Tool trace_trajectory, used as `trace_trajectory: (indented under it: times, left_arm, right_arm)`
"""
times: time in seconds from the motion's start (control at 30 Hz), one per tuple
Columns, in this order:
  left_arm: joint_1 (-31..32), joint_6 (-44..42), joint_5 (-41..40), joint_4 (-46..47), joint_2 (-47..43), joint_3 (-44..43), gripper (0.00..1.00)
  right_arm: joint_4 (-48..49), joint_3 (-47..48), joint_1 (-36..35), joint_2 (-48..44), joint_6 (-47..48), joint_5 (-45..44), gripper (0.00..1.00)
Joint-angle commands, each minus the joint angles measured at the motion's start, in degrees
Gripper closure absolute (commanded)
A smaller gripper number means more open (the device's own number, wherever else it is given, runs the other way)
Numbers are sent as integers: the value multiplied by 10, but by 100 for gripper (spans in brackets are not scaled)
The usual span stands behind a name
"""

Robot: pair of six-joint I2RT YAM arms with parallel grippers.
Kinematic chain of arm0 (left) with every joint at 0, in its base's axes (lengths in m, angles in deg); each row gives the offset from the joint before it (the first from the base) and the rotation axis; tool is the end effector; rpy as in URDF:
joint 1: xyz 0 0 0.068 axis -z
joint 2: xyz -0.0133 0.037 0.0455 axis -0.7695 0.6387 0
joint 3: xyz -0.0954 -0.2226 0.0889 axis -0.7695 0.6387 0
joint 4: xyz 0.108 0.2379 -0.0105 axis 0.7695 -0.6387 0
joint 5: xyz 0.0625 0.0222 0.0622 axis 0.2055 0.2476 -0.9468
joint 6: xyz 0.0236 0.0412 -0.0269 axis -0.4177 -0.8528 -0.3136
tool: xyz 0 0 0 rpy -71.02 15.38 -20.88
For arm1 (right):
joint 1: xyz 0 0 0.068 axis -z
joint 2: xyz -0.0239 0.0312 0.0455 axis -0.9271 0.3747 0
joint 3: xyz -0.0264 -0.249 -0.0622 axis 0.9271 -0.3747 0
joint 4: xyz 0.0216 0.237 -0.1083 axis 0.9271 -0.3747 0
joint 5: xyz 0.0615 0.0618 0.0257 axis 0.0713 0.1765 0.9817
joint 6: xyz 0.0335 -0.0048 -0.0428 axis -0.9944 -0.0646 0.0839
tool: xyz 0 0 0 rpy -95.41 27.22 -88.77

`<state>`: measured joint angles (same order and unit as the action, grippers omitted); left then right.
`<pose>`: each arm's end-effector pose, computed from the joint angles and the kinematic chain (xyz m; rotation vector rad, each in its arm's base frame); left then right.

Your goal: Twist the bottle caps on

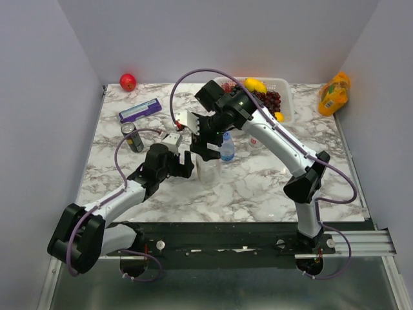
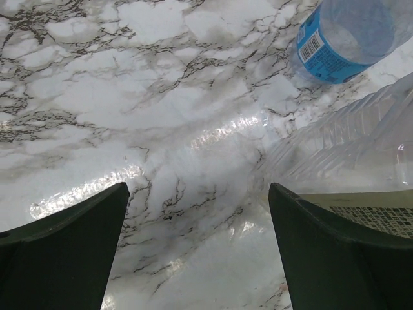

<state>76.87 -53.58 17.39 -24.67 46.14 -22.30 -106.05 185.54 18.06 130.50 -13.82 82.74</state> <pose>0.2182 -0.1123 0.1763 0.2471 2.1179 -0.5255 0.2481 0.3132 0.3658 -1.9299 1.8102 0.5003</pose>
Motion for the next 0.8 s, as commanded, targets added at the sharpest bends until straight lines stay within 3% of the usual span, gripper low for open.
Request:
trace_trajectory:
  times: [0.0, 0.13, 0.23, 0.27, 0.37, 0.47, 0.57, 0.77]
  left_arm:
    - [-5, -6, -57, -82, -42, -54, 2]
    - [-3, 2, -108, -174, -79, -101, 2]
    - [-3, -7, -154, -236, -100, -147, 2]
    - [-4, -17, -164, -256, -103, -159, 2]
    - [-10, -89, -181, -255, -95, -205, 2]
    - [-20, -133, -214, -232, -79, -241, 2]
    - [-30, -120, -257, -230, -51, -282, 1]
    - [-78, -63, -218, -243, -7, -332, 2]
  right_arm:
    - [45, -5, -3, -51, -12, 19, 4]
    - [162, -54, -4, -103, -62, -33, 0]
    - [228, -91, -3, -126, -143, -174, 0]
    - [241, -107, -3, -133, -159, -257, 0]
    - [308, -210, 3, -187, -156, -360, 0]
    - [323, -269, 32, -241, -167, -383, 0]
    - [334, -309, 68, -296, -170, -395, 0]
    - [357, -385, 128, -355, -162, -424, 0]
